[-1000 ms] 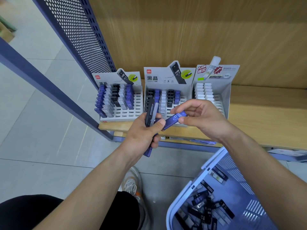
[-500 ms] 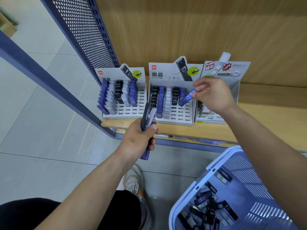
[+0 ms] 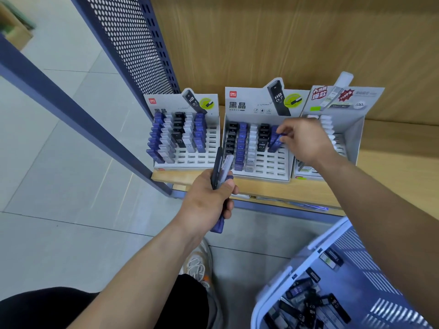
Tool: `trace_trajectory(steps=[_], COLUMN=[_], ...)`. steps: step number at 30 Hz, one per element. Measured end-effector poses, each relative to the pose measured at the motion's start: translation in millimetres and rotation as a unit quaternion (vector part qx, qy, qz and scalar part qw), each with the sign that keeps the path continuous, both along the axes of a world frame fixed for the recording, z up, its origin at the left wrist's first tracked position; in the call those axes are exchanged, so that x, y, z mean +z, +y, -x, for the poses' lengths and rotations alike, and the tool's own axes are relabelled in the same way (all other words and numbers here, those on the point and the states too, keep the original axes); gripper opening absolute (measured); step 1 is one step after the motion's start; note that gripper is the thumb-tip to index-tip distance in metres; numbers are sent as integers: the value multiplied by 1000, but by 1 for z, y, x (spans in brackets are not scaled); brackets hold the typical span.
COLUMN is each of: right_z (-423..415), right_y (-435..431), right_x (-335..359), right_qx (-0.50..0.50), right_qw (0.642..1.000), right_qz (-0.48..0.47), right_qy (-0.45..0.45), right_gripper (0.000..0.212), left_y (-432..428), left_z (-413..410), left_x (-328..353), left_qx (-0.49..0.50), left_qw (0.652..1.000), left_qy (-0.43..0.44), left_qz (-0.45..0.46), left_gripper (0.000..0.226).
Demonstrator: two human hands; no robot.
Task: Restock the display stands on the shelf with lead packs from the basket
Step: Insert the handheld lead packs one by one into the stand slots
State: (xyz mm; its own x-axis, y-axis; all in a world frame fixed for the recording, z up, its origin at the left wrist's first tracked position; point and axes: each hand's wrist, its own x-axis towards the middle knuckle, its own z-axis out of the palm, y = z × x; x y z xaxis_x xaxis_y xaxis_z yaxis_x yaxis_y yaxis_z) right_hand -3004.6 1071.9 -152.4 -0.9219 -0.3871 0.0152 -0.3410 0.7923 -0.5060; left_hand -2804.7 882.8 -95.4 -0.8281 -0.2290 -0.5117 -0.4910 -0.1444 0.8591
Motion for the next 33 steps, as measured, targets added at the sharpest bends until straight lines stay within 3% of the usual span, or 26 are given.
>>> trace_trajectory(steps=[8,13,16,19,21,25,28,33], right_z=[0,-6,-8,-17,-36,-86,-108,-127], right_y=[0,-8,-9,-7,-9,-9,-2,1], right_x=[1,0,2,17,36,71,72,75], right_qx=[31,42,21,13,17,70,96,52], right_qw=[999,994,996,999,996,951,937,886], right_qz=[-6,-104,-85,-23,74,247,265,352], right_qy=[16,5,-10,25,41,-173,-205,-296], right_gripper=[13,13,14,15,7,9,6,9], left_y=[0,1,0,2,5,13,19,27], left_z=[-1,1,2,4,5,5,4,-1], left_x=[1,3,3,6,8,13,20,22], left_qx=[19,27,29,25,10,-36,-66,-110], left_qw=[999,997,996,994,994,993,991,989], left_qy=[3,17,24,31,37,49,61,65], left_qz=[-48,-74,-87,-102,-105,-101,-101,-70], left_gripper=[10,11,13,15,16,17,21,20])
